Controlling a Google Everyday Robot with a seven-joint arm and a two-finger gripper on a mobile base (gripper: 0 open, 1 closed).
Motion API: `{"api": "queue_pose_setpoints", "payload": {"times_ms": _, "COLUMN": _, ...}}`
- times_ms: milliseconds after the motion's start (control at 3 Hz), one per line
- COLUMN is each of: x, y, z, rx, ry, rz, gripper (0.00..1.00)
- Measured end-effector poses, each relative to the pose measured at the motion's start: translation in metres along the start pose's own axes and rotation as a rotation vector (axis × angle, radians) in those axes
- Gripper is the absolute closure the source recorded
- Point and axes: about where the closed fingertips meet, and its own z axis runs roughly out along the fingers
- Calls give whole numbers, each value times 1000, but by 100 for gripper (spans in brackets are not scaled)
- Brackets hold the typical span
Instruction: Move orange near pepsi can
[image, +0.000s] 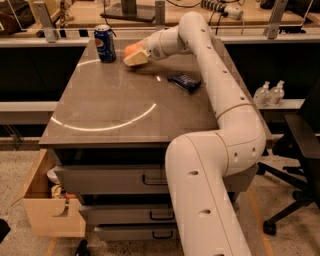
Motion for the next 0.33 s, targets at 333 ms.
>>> {"api": "queue_pose_setpoints", "payload": {"times_ms": 333, "x": 1, "y": 2, "z": 4, "rx": -5, "ry": 1, "rz": 1, "gripper": 0}}
